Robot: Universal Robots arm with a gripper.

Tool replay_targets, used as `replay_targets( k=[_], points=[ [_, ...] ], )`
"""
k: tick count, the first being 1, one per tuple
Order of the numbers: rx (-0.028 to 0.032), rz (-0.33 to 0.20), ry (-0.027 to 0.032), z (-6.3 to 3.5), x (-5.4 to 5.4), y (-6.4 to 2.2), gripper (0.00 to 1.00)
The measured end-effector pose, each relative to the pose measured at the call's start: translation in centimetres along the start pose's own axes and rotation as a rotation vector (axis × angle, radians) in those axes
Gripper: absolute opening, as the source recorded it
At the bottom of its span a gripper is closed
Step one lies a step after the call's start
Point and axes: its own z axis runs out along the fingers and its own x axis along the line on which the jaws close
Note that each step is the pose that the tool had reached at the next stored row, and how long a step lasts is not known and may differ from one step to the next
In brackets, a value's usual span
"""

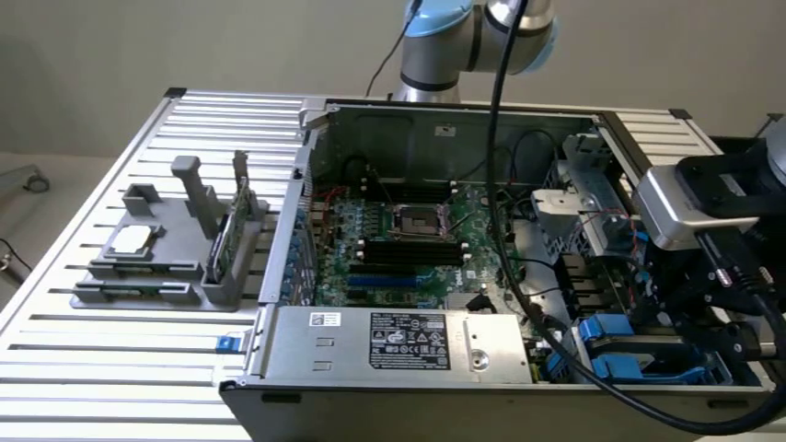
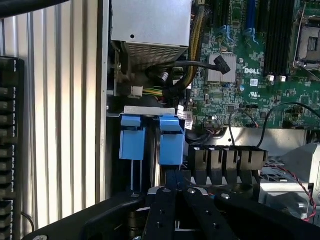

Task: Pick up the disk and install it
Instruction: 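Insert the disk into the insertion slot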

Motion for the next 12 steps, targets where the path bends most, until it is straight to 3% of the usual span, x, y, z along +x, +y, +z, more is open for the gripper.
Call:
replay_targets(
  k=[6,12],
  points=[
    [0.0000,0.000,0.0003,0.89,0.1,-0.73,0.11],
    [0.0001,0.000,-0.0017,1.45,0.2,-0.77,0.11]
  ],
)
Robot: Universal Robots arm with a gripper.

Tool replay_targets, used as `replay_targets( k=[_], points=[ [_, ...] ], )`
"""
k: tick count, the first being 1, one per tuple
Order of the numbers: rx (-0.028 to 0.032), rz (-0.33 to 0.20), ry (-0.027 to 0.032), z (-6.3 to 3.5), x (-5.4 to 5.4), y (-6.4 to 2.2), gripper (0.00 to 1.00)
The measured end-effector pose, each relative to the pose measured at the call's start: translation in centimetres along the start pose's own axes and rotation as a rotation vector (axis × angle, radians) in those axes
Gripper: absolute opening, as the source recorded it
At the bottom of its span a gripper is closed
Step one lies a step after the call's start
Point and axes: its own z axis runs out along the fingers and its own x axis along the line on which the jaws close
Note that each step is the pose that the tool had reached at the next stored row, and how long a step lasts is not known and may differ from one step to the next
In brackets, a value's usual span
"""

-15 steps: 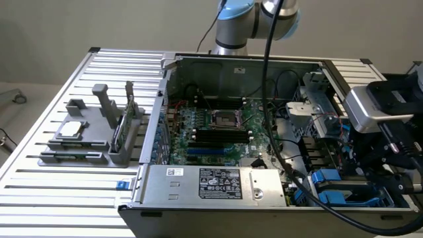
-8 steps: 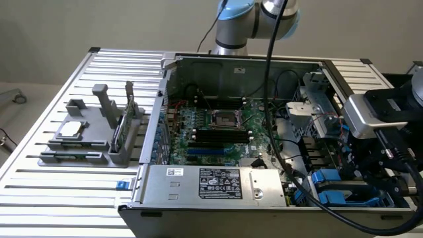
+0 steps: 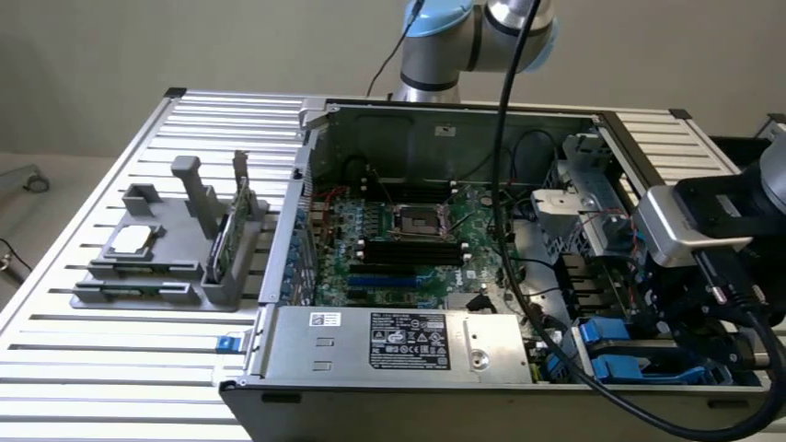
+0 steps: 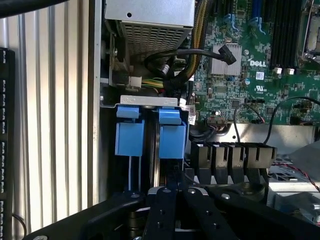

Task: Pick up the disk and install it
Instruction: 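Insert the disk into the insertion slot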

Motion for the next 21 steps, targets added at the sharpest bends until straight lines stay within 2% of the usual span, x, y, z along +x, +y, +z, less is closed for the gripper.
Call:
replay_targets(
  k=[12,13,15,21],
  points=[
    [-0.0006,0.000,-0.0030,0.51,0.1,0.01,0.11],
    [-0.0020,0.000,-0.0052,0.29,0.1,0.01,0.11],
    [-0.0046,0.001,-0.0031,-0.61,0.1,-0.01,0.11],
    [-0.0097,0.001,-0.0033,-3.22,-0.1,-0.06,0.11]
  ],
)
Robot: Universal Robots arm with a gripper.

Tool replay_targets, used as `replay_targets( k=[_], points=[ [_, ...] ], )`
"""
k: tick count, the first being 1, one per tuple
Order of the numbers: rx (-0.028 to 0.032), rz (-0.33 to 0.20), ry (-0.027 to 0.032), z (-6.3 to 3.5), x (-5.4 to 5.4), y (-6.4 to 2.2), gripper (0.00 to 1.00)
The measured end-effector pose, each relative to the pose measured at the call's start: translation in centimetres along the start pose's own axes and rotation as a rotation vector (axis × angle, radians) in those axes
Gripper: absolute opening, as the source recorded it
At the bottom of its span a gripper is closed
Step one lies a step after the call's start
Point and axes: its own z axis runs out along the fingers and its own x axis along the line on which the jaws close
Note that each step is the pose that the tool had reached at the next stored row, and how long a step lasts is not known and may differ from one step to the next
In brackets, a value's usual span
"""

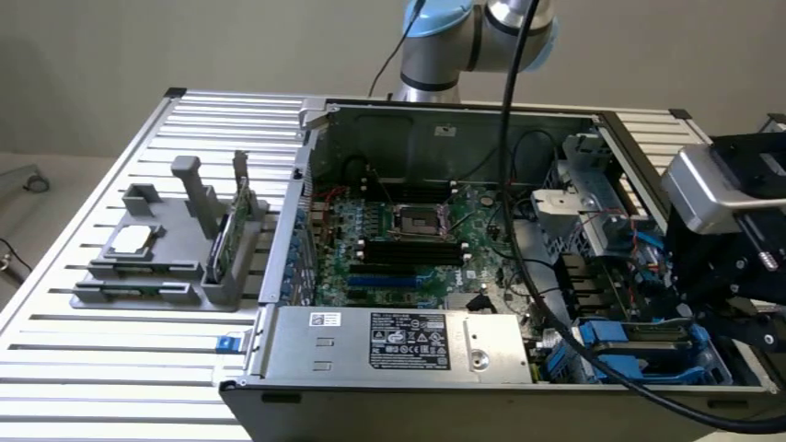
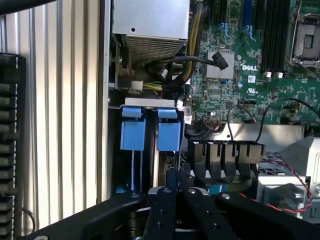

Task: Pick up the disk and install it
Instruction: 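Insert the disk into the insertion slot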

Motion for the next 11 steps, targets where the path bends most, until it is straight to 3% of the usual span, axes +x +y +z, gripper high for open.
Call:
replay_targets(
  k=[4,11],
  points=[
    [-0.0015,0.000,-0.0001,-1.72,-0.2,-0.02,0.11],
    [-0.0019,0.000,-0.0020,-1.79,-0.2,-0.03,0.11]
  ],
)
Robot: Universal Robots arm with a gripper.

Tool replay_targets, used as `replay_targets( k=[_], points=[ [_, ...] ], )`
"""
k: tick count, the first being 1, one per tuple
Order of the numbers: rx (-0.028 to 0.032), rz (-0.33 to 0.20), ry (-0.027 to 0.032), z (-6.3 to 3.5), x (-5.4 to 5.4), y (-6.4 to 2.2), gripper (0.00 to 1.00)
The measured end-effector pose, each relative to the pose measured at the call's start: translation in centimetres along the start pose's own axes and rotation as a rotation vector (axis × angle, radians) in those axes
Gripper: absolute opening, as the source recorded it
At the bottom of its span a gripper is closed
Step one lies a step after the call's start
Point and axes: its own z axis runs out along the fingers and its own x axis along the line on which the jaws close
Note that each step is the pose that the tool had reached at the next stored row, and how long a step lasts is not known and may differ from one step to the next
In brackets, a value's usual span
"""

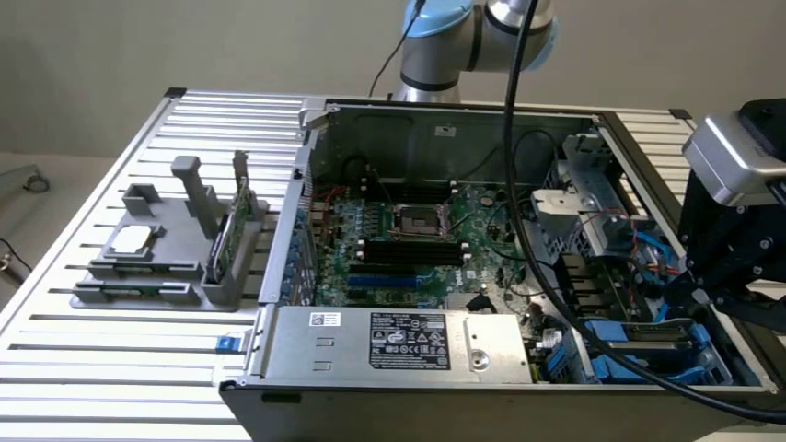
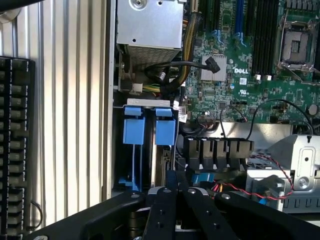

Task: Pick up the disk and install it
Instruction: 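Insert the disk into the insertion slot, then insert the first disk wire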

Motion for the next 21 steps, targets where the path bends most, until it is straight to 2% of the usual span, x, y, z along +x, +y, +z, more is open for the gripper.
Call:
replay_targets(
  k=[13,15,16,17,18,19,21],
  points=[
    [0.0000,0.000,0.0001,0.00,0.00,0.00,0.12],
    [0.0000,0.000,0.0001,0.00,0.00,0.00,0.24],
    [0.0000,0.000,0.0001,0.00,0.00,0.00,0.24],
    [0.0000,0.000,0.0001,-0.01,0.00,0.00,0.30],
    [0.0000,0.000,0.0001,0.00,0.00,0.00,0.30],
    [0.0002,0.002,0.0001,0.00,0.00,0.00,0.37],
    [0.0037,0.032,0.0005,0.00,0.00,0.00,0.37]
  ],
)
